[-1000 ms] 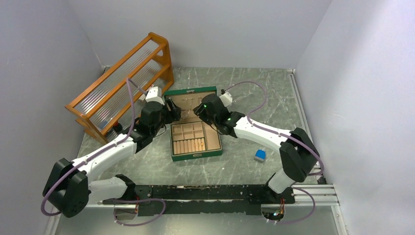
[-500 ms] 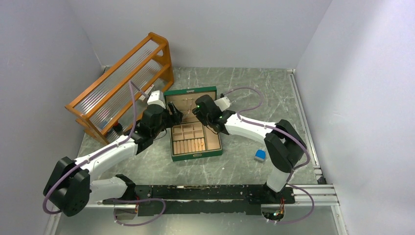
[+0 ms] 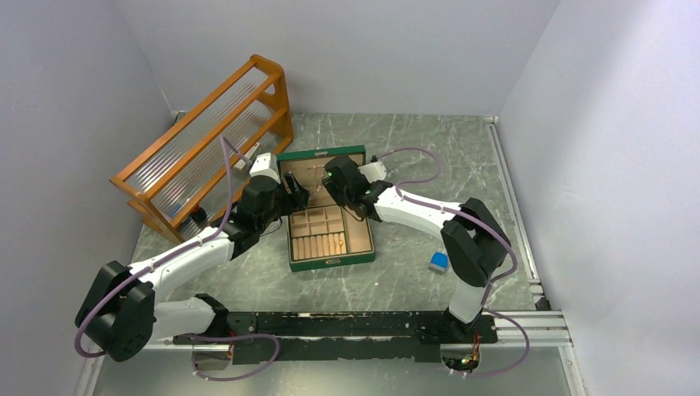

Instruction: Organize the mixed jewelry

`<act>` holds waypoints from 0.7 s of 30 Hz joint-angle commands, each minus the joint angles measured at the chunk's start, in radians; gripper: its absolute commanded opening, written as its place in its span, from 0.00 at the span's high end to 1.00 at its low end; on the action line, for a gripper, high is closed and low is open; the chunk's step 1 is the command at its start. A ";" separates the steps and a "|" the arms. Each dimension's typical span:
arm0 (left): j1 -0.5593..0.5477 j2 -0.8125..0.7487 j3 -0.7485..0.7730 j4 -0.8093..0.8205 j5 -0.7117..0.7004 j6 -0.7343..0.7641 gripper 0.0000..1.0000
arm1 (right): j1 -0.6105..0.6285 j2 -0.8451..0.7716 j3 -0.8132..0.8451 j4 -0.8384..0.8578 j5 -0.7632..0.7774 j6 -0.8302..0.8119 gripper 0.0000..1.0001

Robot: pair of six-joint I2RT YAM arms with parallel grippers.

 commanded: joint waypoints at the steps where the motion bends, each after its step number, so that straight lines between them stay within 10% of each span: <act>1: 0.009 0.007 0.013 0.027 0.007 -0.005 0.28 | 0.002 0.054 0.058 -0.076 0.052 0.072 0.65; 21: 0.009 0.038 0.017 0.047 0.059 -0.002 0.24 | 0.002 0.030 0.026 -0.046 0.027 0.071 1.00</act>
